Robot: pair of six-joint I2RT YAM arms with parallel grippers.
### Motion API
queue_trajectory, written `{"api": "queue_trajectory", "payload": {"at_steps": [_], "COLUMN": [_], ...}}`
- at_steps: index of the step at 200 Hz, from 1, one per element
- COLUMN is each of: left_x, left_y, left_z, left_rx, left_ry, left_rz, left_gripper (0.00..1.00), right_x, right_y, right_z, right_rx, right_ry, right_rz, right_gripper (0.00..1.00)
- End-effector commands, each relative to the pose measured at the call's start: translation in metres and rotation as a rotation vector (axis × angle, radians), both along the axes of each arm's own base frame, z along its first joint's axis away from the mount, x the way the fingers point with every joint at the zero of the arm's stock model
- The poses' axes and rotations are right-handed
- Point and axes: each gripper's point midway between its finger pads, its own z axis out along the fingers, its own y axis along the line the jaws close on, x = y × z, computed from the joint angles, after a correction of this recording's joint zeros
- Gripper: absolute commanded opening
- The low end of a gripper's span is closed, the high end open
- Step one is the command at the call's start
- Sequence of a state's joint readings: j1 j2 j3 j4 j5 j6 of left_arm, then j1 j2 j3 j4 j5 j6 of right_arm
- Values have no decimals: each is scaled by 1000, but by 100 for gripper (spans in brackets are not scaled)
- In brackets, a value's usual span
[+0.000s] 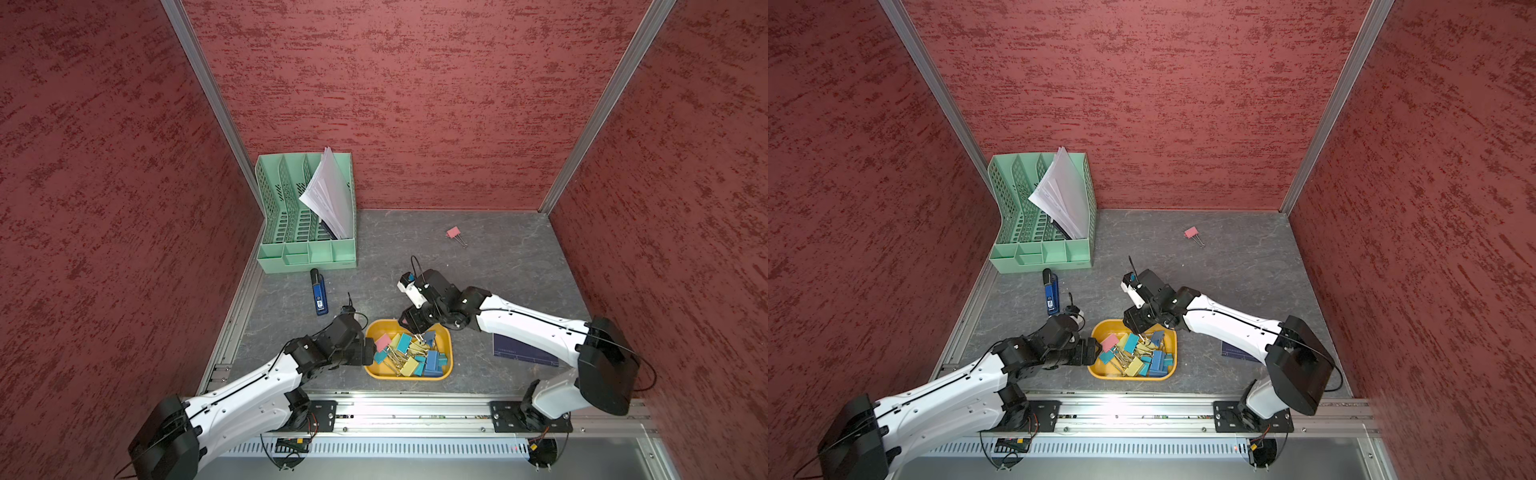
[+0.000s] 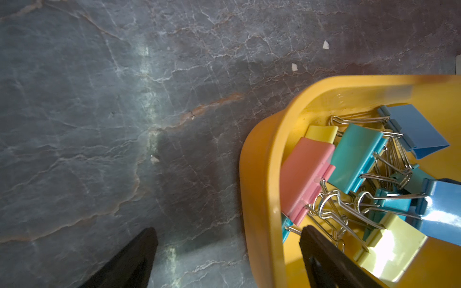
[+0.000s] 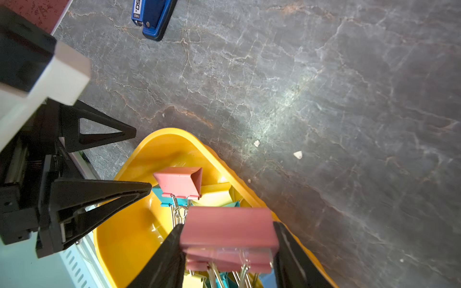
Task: Put the binder clips in the storage box
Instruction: Place the binder clip in the storage box, then pick up the binder clip at the center of the board.
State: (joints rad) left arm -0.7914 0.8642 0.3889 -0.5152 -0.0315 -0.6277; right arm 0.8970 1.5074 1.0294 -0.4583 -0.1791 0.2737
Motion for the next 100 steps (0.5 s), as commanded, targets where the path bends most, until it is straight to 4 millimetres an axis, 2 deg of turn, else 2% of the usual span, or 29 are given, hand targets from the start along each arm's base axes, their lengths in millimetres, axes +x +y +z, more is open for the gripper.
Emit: {"api": "queue_trajectory", "payload": {"at_steps": [1,41,65,77,87,100], "left_x": [4,4,4,4,4,4], "left_y": [-2,-2,-2,-2,-2,-2], "left_z": [8,8,8,7,7,7], "left_rx": [-15,-12,-12,-10,-10,-10], "left_ry": [-35,-33,-34,-33,-32,-31], "left_rz": [-1,0,1,0,2,0], "left_gripper": [94,94,94,94,94,94], "right_x": [-10,-20,-26,-27,-27,-25], "right_y": [28,43,49,50,49,42], "right_z": [9,-9,-16,-16,-16,-16], "right_rx": [81,85,81,88,85,53], "right_ry": [-11,45,72,79,83,69], "right_rz": [31,38,38,34,28,12], "right_gripper": [53,57,66,74,81,83]}}
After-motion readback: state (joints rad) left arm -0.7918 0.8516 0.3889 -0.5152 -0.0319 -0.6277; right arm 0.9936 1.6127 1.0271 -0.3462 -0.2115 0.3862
